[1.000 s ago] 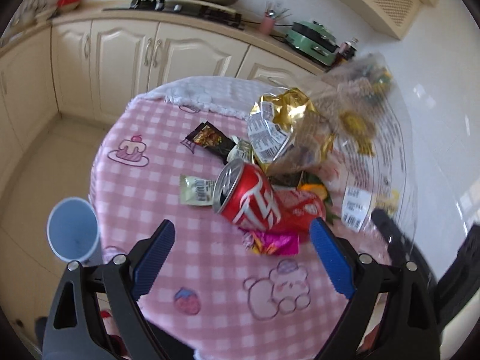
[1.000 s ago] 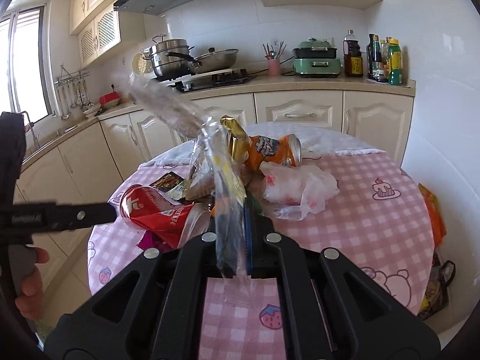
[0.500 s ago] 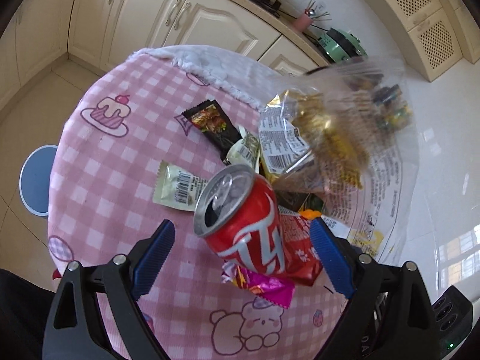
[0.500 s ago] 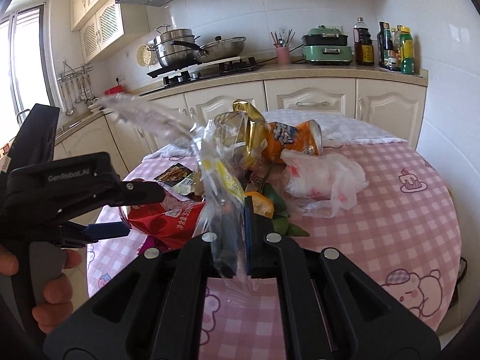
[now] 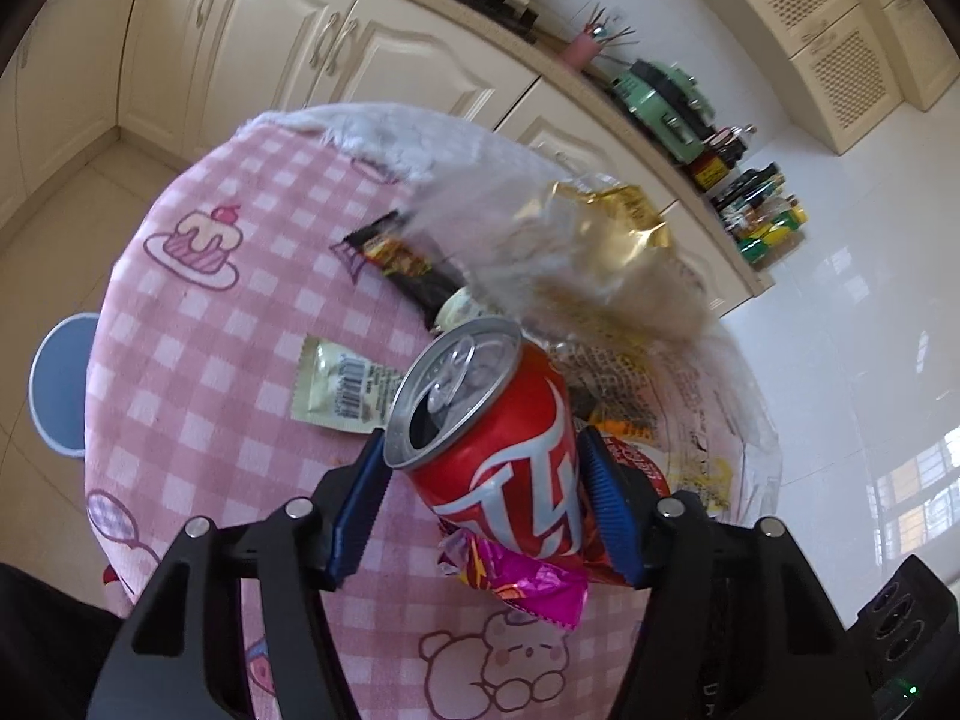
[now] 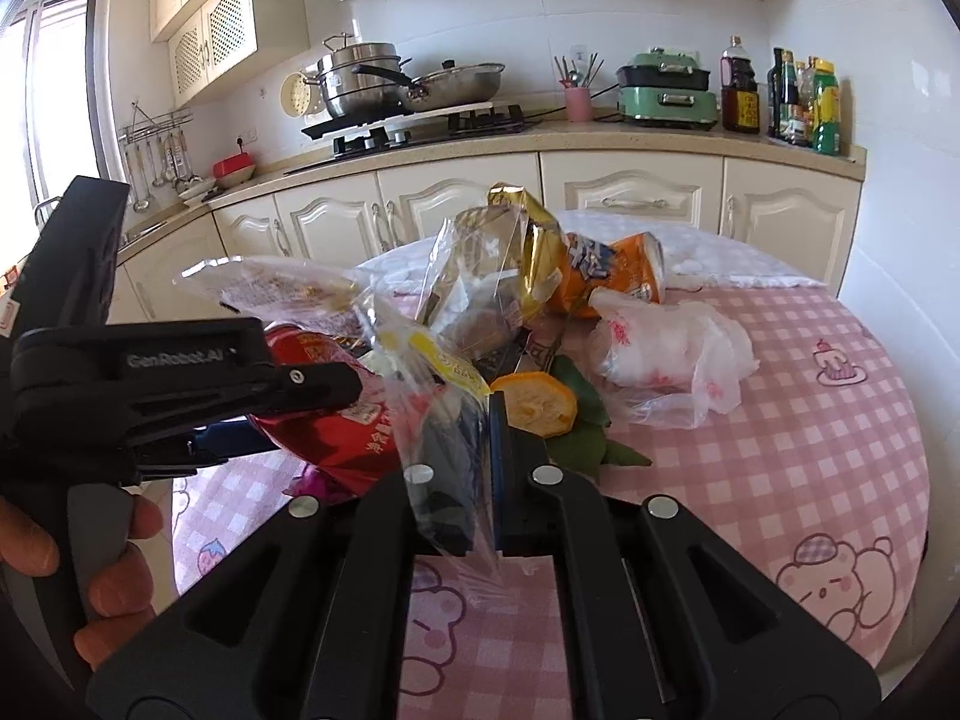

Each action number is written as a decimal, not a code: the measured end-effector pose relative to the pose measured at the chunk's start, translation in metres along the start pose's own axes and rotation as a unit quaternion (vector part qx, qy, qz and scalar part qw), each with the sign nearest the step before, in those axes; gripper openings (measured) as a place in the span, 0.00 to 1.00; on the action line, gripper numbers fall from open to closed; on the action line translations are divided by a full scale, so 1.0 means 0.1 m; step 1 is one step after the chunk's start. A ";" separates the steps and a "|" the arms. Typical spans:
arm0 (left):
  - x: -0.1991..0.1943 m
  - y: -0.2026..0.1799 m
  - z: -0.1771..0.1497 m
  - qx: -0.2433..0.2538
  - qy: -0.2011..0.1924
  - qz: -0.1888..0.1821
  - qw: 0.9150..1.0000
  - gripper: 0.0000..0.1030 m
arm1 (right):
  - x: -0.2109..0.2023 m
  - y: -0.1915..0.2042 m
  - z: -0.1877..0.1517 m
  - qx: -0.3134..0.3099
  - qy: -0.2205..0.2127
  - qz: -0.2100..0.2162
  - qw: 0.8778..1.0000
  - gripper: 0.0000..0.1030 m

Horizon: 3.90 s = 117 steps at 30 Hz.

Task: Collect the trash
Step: 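Carry the can and plastic bag with both tools over the blue bin, then open both tools to drop the can and bag into the bin, then move both tools back over the table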

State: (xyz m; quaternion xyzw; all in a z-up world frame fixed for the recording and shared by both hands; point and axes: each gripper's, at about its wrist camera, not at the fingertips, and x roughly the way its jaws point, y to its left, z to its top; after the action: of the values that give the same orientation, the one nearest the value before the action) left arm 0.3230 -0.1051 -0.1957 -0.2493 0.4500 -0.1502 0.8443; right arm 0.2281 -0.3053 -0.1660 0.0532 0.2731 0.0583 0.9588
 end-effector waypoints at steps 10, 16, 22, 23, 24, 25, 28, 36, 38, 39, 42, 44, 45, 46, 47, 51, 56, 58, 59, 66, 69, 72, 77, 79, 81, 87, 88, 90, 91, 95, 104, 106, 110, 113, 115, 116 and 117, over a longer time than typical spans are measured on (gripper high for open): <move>-0.52 -0.06 0.04 0.024 -0.067 -0.054 0.996 0.60 | -0.36 0.17 0.19 -0.028 -0.054 -0.031 0.998 0.04; -1.08 0.11 0.14 0.040 -0.129 -0.049 0.990 0.60 | -0.54 0.56 0.38 -0.057 -0.083 -0.010 0.995 0.04; -1.63 0.78 0.28 0.016 -0.173 -0.010 0.985 0.60 | -0.36 1.40 0.52 -0.092 -0.068 0.078 0.990 0.04; -1.74 0.99 0.31 0.007 -0.182 0.007 0.983 0.60 | -0.28 1.55 0.51 -0.095 -0.058 0.096 0.989 0.04; -1.80 1.13 0.33 0.002 -0.188 0.021 0.982 0.60 | -0.16 1.74 0.50 -0.099 -0.043 0.115 0.987 0.04; -1.85 1.32 0.34 -0.006 -0.194 0.038 0.980 0.60 | -0.07 1.90 0.48 -0.104 -0.032 0.128 0.986 0.04; -2.03 1.92 0.40 -0.040 -0.198 0.082 0.976 0.60 | 0.35 2.48 0.31 -0.123 0.015 0.162 0.979 0.04; -1.63 3.63 0.61 -0.139 -0.143 0.184 0.963 0.60 | 1.96 3.57 -0.57 -0.139 0.194 0.211 0.948 0.04; -1.36 4.00 0.66 -0.152 -0.119 0.191 0.962 0.60 | 2.42 3.73 -0.87 -0.132 0.244 0.216 0.936 0.04; -1.15 4.21 0.67 -0.162 -0.098 0.194 0.962 0.60 | 2.69 3.81 -1.06 -0.134 0.273 0.216 0.928 0.04; -0.64 4.68 0.68 -0.174 -0.050 0.206 0.962 0.60 | 3.32 3.92 -1.50 -0.115 0.345 0.213 0.907 0.04; -0.33 4.99 0.67 -0.179 -0.021 0.207 0.961 0.60 | 3.64 3.97 -1.74 -0.100 0.376 0.211 0.897 0.04; -0.15 5.15 0.66 -0.184 -0.002 0.207 0.961 0.60 | 3.85 3.98 -1.89 -0.092 0.395 0.205 0.891 0.04; -0.01 5.27 0.65 -0.189 0.010 0.208 0.959 0.60 | 3.99 3.98 -1.99 -0.085 0.408 0.205 0.885 0.04; 0.16 5.41 0.62 -0.193 0.027 0.212 0.958 0.60 | 4.13 3.97 -2.09 -0.072 0.422 0.207 0.880 0.04; 0.57 5.76 0.51 -0.211 0.071 0.220 0.950 0.60 | 4.63 3.91 -2.52 -0.041 0.470 0.191 0.861 0.05; 0.96 5.97 0.38 -0.222 0.106 0.231 0.942 0.60 | 4.80 3.86 -2.77 -0.057 0.486 0.162 0.857 0.17; 1.06 6.05 0.34 -0.226 0.112 0.235 0.939 0.60 | 4.84 3.85 -2.80 -0.073 0.486 0.146 0.858 0.28; 1.09 6.05 0.33 -0.228 0.113 0.235 0.938 0.60 | 4.86 3.84 -2.79 -0.080 0.485 0.141 0.859 0.34; 1.23 6.10 0.29 -0.234 0.117 0.230 0.938 0.60 | 4.86 3.69 -2.67 -0.103 0.455 0.101 0.879 0.49; 1.27 6.12 0.28 -0.233 0.117 0.230 0.938 0.60 | 4.90 3.60 -2.63 -0.087 0.457 0.099 0.880 0.50; 1.27 6.13 0.28 -0.232 0.116 0.233 0.937 0.60 | 4.94 3.66 -2.66 -0.084 0.454 0.091 0.882 0.50; 1.38 6.14 0.22 -0.231 0.131 0.240 0.934 0.60 | 4.92 3.72 -2.58 -0.114 0.439 0.060 0.889 0.53; 1.43 6.13 0.21 -0.230 0.135 0.241 0.933 0.61 | 4.92 3.70 -2.54 -0.118 0.437 0.051 0.890 0.57; 1.50 6.12 0.21 -0.235 0.138 0.237 0.932 0.61 | 4.94 3.69 -2.52 -0.120 0.437 0.043 0.891 0.58; 1.56 6.10 0.21 -0.241 0.138 0.216 0.936 0.62 | 4.98 3.60 -2.50 -0.106 0.438 0.043 0.892 0.58; 1.57 6.09 0.21 -0.239 0.139 0.217 0.936 0.63 | 4.94 3.59 -2.50 -0.105 0.437 0.043 0.892 0.58; 1.56 6.09 0.20 -0.239 0.138 0.221 0.935 0.66 | 4.90 3.59 -2.49 -0.104 0.435 0.044 0.894 0.58; 1.55 6.09 0.20 -0.241 0.138 0.221 0.935 0.66 | 4.89 3.60 -2.48 -0.104 0.433 0.045 0.894 0.58; 1.45 6.03 0.23 -0.239 0.140 0.223 0.935 0.67 | 4.80 3.61 -2.41 -0.113 0.419 0.050 0.900 0.58; 0.57 5.56 0.28 -0.212 0.106 0.255 0.937 0.67 | 4.02 3.77 -1.86 -0.130 0.354 0.082 0.922 0.58; 0.18 5.35 0.29 -0.203 0.079 0.264 0.940 0.67 | 3.72 3.85 -1.68 -0.140 0.333 0.098 0.927 0.58; -0.58 4.94 0.32 -0.191 0.017 0.277 0.942 0.67 | 2.91 3.96 -1.17 -0.169 0.256 0.119 0.944 0.58; -1.08 4.52 0.37 -0.164 -0.030 0.277 0.946 0.67 | 2.32 3.90 -0.78 -0.171 0.195 0.121 0.958 0.59; -1.43 4.04 0.43 -0.127 -0.070 0.268 0.953 0.67 | 1.90 3.77 -0.52 -0.163 0.154 0.120 0.967 0.62; -1.50 3.90 0.43 -0.116 -0.079 0.264 0.954 0.68 | 1.75 3.71 -0.42 -0.159 0.138 0.117 0.971 0.62; -1.63 3.66 0.44 -0.096 -0.096 0.257 0.957 0.69 | 1.56 3.63 -0.31 -0.153 0.121 0.116 0.974 0.63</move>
State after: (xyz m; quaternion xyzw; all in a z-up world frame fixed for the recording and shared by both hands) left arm 0.2806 0.2889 -0.2667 -0.2183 0.4281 0.1403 0.8657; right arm 0.3129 0.0770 -0.2246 -0.0698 0.3668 0.2164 0.9021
